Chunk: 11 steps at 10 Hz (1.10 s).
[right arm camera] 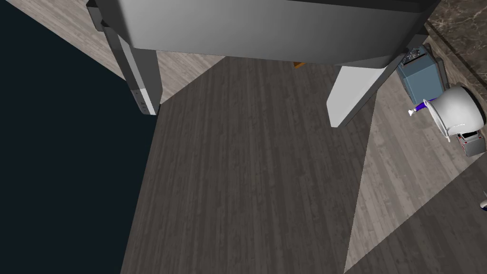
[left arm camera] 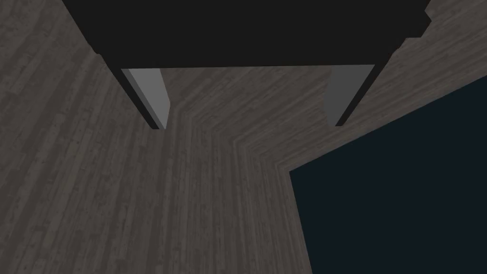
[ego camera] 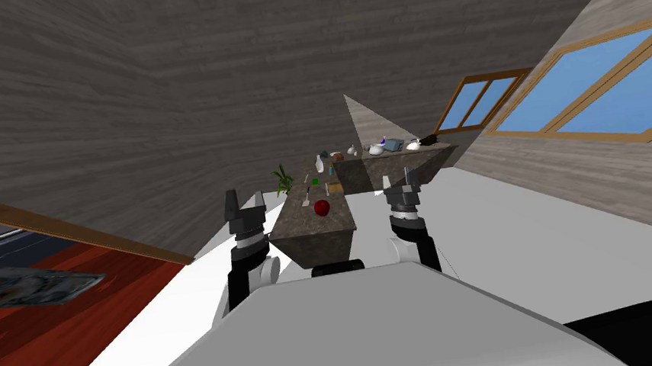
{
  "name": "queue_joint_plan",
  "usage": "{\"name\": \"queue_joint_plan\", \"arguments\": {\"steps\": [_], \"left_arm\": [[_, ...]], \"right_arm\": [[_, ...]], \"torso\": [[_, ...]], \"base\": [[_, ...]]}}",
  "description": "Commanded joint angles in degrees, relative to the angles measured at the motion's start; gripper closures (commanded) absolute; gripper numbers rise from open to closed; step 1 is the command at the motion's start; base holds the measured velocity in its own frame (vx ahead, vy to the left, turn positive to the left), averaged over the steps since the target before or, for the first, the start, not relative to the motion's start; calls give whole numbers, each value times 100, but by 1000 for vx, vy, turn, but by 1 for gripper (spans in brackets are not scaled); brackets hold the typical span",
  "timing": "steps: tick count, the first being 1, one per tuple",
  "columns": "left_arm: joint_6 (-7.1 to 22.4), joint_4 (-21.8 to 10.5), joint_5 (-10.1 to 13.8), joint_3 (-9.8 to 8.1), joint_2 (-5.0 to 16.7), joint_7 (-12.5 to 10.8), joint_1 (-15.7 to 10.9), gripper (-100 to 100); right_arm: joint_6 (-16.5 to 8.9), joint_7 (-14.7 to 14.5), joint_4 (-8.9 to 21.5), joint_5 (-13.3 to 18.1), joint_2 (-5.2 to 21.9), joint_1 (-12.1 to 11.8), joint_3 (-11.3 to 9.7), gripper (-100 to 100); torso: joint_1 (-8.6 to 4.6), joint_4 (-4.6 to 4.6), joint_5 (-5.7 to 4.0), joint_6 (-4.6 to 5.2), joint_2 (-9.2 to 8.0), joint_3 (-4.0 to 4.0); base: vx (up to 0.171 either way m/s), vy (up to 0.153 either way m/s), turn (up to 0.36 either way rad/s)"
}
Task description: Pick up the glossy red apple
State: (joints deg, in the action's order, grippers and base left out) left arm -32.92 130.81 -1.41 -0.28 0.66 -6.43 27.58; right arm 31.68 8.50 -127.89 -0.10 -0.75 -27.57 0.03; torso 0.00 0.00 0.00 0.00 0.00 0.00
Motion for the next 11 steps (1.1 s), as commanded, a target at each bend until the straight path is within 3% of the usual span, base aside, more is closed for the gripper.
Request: {"name": "queue_joint_plan", "arguments": {"steps": [1,5,6,7,8,9,10,11], "left_arm": [[0,-48,-114,-21,195,-35,-4,-100],[0,-298,-729,-115,901,-213,-12,-100],[0,-298,-771,-115,989,-213,-12,-100],[1,-383,-1010,-141,1198,-269,-13,-100],[1,-383,-1010,-141,1247,-269,-13,-100],[3,-476,-1259,-165,1477,-326,-15,-100],[3,-476,-1273,-165,1528,-326,-15,-100],[5,-576,-1518,-188,1751,-383,-17,-100]], "right_arm": [[0,0,0,0,0,0,0,0],[0,0,0,0,1,0,1,0],[0,0,0,0,1,0,1,0],[0,0,0,0,1,0,1,0],[0,0,0,0,1,1,1,0],[0,0,0,0,1,1,0,0],[0,0,0,0,0,1,0,0],[0,0,0,0,1,0,0,0]], "torso": [[0,0,0,0,0,0],[40,-4,9,-1,-17,-10],[51,-4,11,-1,-17,-10],[39,-4,10,0,-16,-10],[30,-4,7,0,-18,-11],[22,-4,5,0,-19,-11],[20,-4,5,0,-19,-11],[20,-4,5,0,-16,-10]], "base": [[-13,29,21],[-45,92,19],[-41,89,-4],[-47,62,6],[-48,47,4],[-47,44,-1],[-38,50,-1],[-40,76,-7]]}}
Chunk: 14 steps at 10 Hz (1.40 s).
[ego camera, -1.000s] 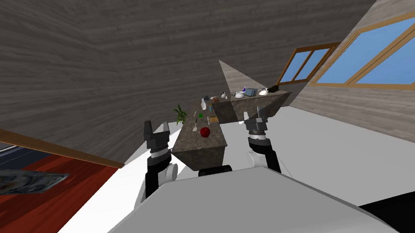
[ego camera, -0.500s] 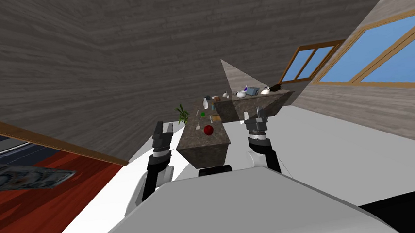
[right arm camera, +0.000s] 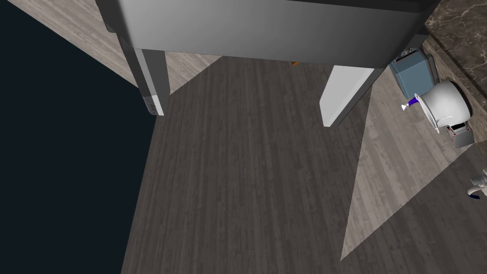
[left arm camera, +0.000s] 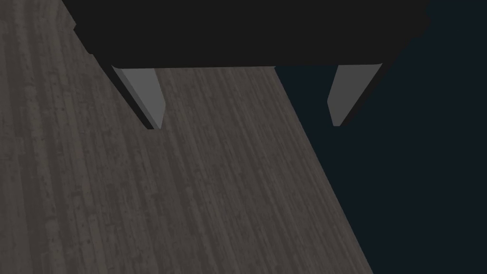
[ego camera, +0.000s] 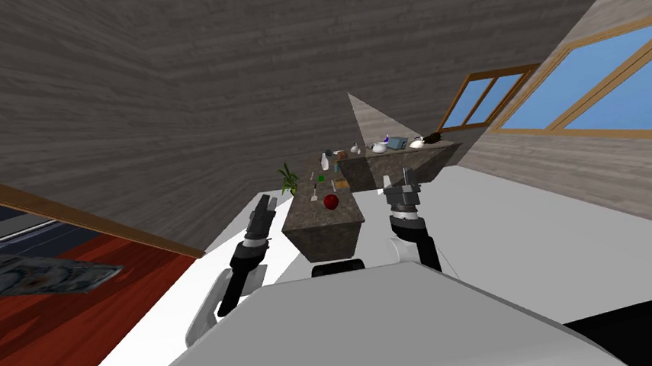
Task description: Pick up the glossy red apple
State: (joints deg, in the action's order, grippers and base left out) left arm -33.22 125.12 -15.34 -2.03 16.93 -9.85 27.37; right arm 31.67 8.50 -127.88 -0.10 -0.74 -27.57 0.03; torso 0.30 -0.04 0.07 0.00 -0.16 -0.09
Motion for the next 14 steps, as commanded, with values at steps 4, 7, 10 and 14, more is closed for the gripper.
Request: {"name": "queue_joint_plan", "arguments": {"steps": [4,7,10,14], "left_arm": [[42,-224,-679,-47,740,-148,-1,-100],[46,-340,-1118,-59,1200,-195,-6,-100],[53,-460,-1460,-65,1603,-237,-12,-100],[70,-707,-2164,-61,2339,-299,-27,-100]], "right_arm": [[0,0,0,0,0,0,0,0],[0,0,0,0,0,0,0,0],[0,0,0,0,0,0,0,0],[0,0,0,0,0,0,0,0]], "torso": [[-1,-1,0,0,0,0],[-5,-1,0,1,-3,-2],[-12,0,-2,0,0,0],[-15,0,-2,0,-1,-1]], "base": [[-44,66,-18],[-46,55,-24],[-36,36,-24],[-43,31,-52]]}}
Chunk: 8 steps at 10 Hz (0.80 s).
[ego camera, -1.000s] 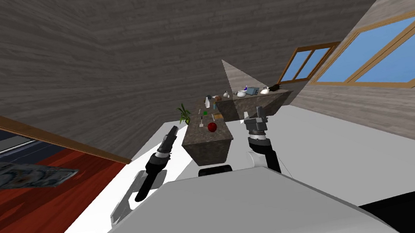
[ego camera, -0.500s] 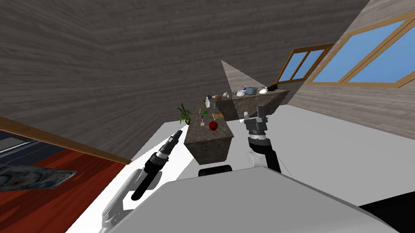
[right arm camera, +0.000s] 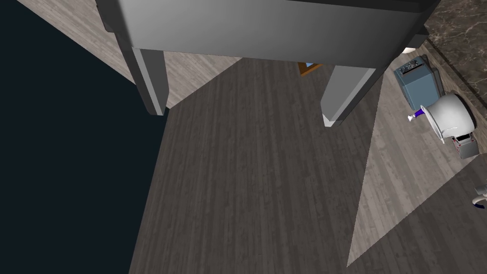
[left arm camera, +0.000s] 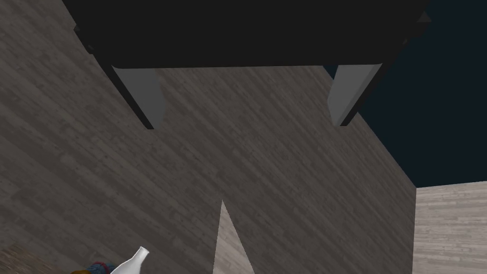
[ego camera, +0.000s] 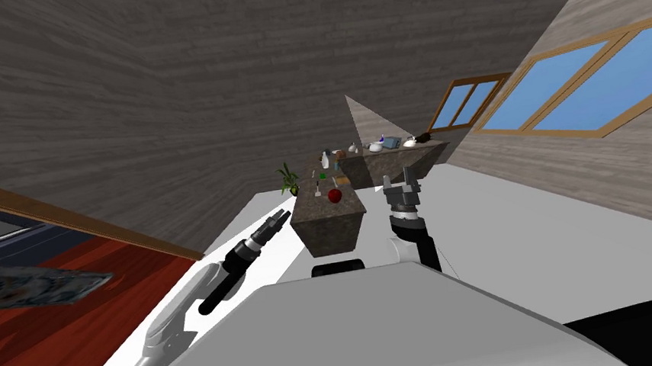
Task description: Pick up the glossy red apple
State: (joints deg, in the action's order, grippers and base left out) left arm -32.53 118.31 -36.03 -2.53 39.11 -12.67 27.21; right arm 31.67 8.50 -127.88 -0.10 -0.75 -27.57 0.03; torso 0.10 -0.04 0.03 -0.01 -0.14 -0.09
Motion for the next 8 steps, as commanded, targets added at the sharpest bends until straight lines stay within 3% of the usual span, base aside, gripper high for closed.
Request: {"name": "queue_joint_plan", "arguments": {"steps": [1,2,5,6,7,8], "left_arm": [[1,-26,-95,-12,184,-17,-11,-100],[13,-152,-359,0,405,-36,-20,-100],[25,-277,-808,19,925,-47,-29,-100],[25,-277,-808,19,1033,-47,-29,-100],[40,-400,-1066,46,1236,-49,-38,-100],[40,-400,-1162,46,1435,-49,-38,-100]], "right_arm": [[0,0,0,0,0,0,0,0],[0,0,0,0,0,0,0,0],[0,0,0,0,0,1,0,0],[0,0,0,0,0,0,0,0],[0,0,0,0,0,0,0,0],[0,0,0,0,0,0,0,0]], "torso": [[0,0,0,0,0,0],[-5,2,-1,1,8,4],[-3,0,-1,2,-1,0],[-5,0,-1,1,2,1],[-7,2,-2,0,8,5],[-8,2,-2,3,8,5]], "base": [[-12,11,10],[-30,19,-97],[-39,17,-63],[-13,9,-9],[-26,5,-101],[-28,2,-80]]}}
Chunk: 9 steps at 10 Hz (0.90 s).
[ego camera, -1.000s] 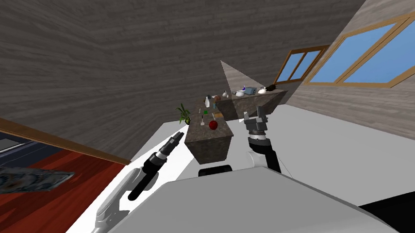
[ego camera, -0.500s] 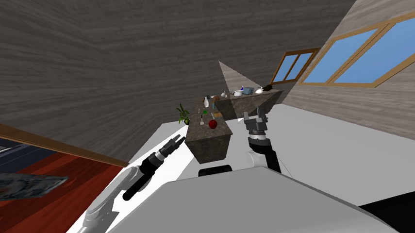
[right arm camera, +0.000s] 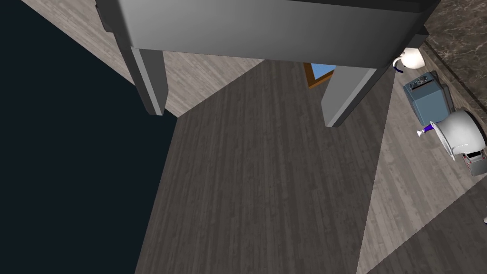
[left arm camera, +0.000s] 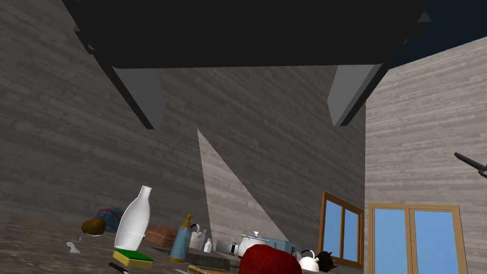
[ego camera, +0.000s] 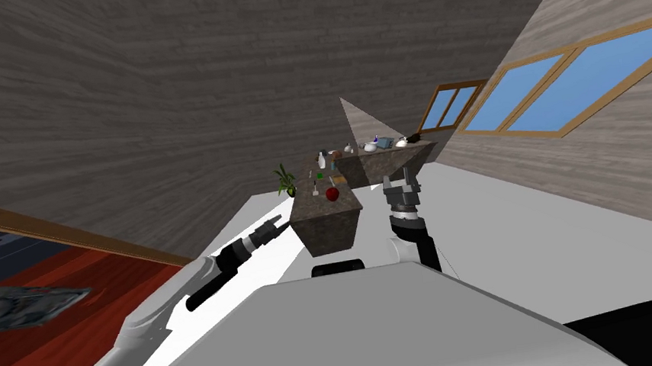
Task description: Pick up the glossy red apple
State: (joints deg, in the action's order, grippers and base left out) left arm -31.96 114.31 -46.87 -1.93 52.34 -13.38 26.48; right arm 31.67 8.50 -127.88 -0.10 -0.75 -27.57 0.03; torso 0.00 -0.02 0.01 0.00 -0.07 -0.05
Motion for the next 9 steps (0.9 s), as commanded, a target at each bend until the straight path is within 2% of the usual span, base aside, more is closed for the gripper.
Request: {"name": "queue_joint_plan", "arguments": {"steps": [1,2,3,4,6,7,8,9], "left_arm": [[-1,-121,-286,21,286,31,27,-100],[-1,-121,-427,21,464,31,27,-100],[-1,-121,-427,21,591,31,27,-100],[17,-237,-683,64,778,49,20,-100],[17,-237,-769,64,1037,49,20,-100],[36,-348,-1046,116,1251,77,13,-100],[36,-348,-1104,116,1432,77,13,-100],[36,-348,-1104,116,1484,77,13,-100]], "right_arm": [[0,0,0,0,0,0,0,0],[0,0,0,0,0,1,0,0],[0,0,0,0,0,0,0,0],[0,0,0,0,0,0,0,0],[0,0,0,0,0,0,0,0],[0,0,0,0,0,-1,0,0],[0,0,0,0,0,0,0,0],[0,0,0,0,0,0,0,0]], "torso": [[0,0,0,0,0,0],[0,-1,0,2,-4,-2],[-2,-1,0,0,-4,-2],[-4,0,-1,-2,1,0],[-8,0,-2,-1,2,1],[-5,1,-1,-1,5,3],[-10,1,-2,4,6,4],[-10,1,-2,-1,4,2]], "base": [[-39,2,-128],[-39,-3,-70],[-16,-9,13],[-21,-22,-130],[-16,-11,-41],[-16,-25,-154],[-20,-22,-96],[-11,-9,16]]}}
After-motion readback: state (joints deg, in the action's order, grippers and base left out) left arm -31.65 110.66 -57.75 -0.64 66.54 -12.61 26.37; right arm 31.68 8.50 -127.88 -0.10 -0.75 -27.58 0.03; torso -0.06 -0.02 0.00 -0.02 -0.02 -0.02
